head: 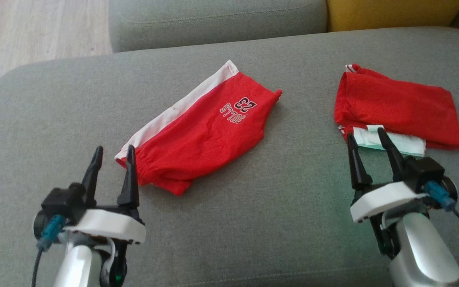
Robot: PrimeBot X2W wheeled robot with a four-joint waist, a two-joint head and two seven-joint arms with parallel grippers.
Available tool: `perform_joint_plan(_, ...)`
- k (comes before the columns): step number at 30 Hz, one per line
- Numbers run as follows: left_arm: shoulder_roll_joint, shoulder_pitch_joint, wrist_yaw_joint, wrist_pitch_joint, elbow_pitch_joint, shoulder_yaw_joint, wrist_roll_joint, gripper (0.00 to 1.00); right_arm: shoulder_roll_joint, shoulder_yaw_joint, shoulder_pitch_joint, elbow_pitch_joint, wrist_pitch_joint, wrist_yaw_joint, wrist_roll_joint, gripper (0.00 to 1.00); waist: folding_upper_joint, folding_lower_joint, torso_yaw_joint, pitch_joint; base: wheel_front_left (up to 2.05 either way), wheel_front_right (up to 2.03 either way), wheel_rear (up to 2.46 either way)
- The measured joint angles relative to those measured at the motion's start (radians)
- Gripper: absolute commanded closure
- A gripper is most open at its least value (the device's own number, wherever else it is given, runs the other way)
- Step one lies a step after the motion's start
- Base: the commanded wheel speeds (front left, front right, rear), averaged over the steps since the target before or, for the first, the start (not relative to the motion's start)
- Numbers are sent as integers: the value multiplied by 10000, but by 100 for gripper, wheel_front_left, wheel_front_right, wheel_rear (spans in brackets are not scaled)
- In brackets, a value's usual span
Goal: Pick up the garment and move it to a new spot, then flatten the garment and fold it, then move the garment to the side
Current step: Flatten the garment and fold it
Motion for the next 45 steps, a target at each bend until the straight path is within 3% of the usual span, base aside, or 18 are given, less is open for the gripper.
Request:
perform_joint_plan(11,-102,121,-56,-4,0,-117,123,0,219,-345,590,-719,1070,0,-23,0,0,0,404,176,0,0,0)
perform_joint_plan(16,-115,38,-148,-4,21,-299,119,0,257,-453,523,-658,1877,0,1112,0,0,0,885,524,0,0,0)
perform_joint_plan(23,-125,-432,-142,-4,15,-355,-704,0,276,-431,-522,-165,3202,0,3605,0,0,0,1797,1153,0,0,0)
perform_joint_plan(26,-134,-583,-127,-4,-52,-376,-865,0,272,-623,-1169,393,3576,0,4698,0,0,0,2364,1438,0,0,0)
perform_joint_plan(31,-138,-583,-82,-4,-153,-485,-965,0,272,-1007,-1798,1294,3777,0,5152,0,0,0,2880,1649,0,0,0)
perform_joint_plan(45,-165,-584,90,-6,-525,-786,-1139,0,94,-2259,-4082,4612,3988,-2,5083,0,0,0,4003,1968,0,0,0)
